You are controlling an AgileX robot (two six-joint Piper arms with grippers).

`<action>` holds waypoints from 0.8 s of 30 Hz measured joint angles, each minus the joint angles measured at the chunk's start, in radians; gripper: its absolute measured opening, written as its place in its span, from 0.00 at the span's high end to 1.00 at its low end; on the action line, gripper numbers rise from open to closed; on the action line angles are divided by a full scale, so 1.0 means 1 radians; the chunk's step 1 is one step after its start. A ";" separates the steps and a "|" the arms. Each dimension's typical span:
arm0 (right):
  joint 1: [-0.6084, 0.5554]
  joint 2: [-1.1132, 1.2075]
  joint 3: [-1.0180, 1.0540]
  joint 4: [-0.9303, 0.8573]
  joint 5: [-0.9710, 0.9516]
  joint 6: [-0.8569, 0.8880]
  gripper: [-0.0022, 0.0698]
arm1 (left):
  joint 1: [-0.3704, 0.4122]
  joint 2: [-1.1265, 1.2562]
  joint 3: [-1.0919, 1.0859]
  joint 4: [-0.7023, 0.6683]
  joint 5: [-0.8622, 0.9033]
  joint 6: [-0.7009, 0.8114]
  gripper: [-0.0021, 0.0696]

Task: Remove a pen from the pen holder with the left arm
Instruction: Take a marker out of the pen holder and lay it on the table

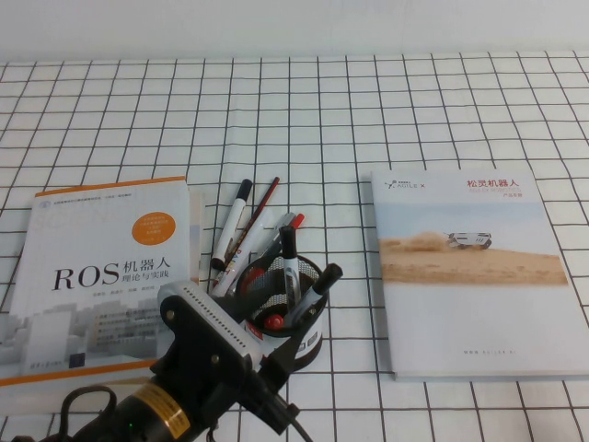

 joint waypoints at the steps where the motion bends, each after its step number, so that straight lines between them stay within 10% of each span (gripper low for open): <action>1: 0.000 0.000 0.000 0.000 0.000 0.000 0.99 | 0.000 0.002 0.000 -0.002 0.000 0.000 0.44; 11: 0.000 0.000 0.000 0.000 0.000 0.000 0.99 | 0.000 0.002 0.000 -0.002 -0.005 -0.006 0.67; 24: 0.000 0.000 0.000 0.000 0.000 0.000 0.99 | 0.000 0.002 0.000 -0.004 -0.073 -0.023 0.75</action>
